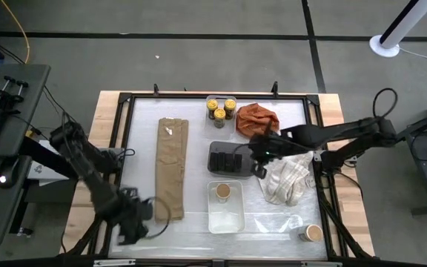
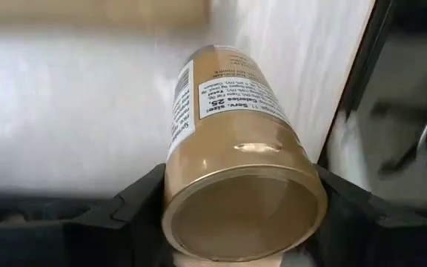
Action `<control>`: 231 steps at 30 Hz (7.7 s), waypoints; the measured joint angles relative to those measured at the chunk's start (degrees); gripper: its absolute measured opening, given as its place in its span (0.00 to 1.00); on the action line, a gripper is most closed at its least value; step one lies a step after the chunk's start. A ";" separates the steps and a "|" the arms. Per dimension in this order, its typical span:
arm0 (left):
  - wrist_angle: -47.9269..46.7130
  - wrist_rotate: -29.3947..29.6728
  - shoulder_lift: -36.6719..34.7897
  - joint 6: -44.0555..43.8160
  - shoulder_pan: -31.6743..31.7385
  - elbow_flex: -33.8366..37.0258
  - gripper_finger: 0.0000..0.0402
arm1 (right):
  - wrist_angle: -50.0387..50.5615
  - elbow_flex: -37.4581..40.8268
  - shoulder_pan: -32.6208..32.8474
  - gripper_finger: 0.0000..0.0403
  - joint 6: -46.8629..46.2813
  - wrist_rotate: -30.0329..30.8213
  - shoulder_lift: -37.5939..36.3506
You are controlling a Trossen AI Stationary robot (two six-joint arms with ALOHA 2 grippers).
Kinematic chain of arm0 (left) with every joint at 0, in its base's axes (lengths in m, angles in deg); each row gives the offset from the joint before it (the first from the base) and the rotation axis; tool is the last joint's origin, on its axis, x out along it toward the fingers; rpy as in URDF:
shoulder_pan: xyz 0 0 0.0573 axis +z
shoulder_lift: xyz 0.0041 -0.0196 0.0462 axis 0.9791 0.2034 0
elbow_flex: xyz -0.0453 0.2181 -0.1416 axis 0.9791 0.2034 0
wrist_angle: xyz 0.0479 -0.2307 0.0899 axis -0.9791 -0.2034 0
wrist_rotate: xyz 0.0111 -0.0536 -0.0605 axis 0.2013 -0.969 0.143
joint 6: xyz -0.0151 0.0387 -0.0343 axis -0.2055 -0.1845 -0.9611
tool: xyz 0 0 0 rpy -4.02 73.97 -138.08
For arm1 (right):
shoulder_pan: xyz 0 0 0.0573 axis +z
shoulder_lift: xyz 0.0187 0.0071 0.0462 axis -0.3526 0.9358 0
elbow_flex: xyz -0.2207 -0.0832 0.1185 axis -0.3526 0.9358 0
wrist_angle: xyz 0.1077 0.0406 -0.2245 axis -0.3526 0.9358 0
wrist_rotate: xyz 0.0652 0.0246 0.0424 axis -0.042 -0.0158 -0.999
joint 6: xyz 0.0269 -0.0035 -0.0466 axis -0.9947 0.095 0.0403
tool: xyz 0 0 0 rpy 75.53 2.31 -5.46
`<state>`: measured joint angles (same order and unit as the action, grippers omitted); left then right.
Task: Sort spices by type
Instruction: Put the left gold seasoning bottle into the white bin, then put the gold seasoning bottle into the white bin
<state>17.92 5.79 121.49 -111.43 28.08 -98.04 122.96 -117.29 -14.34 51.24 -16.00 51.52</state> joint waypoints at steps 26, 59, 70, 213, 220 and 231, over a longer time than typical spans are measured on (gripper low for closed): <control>3.24 13.50 26.03 52.27 28.38 -41.81 0.59 | -33.90 25.88 25.75 0.00 -37.61 1.50 -0.96; 2.50 10.42 33.48 61.19 28.84 -41.43 0.69 | -52.71 25.27 22.95 0.00 -33.63 -2.61 9.50; 4.54 10.40 33.20 61.99 29.23 -41.49 0.78 | -53.45 24.68 22.98 0.00 -33.08 -3.10 9.59; 50.67 21.46 -10.20 26.32 32.70 14.64 0.78 | 26.64 -23.52 21.87 0.02 -15.63 -8.10 17.48; 50.67 21.45 -10.20 24.76 31.96 14.64 0.78 | 25.63 -20.46 21.82 0.32 -18.32 -10.76 17.48; 50.67 21.46 -10.20 24.75 31.99 14.64 0.78 | 19.57 -20.46 21.82 0.86 -16.38 -11.34 18.46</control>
<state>68.59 27.24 111.29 -86.68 60.07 -83.40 142.54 -137.75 7.47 34.86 -27.34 69.98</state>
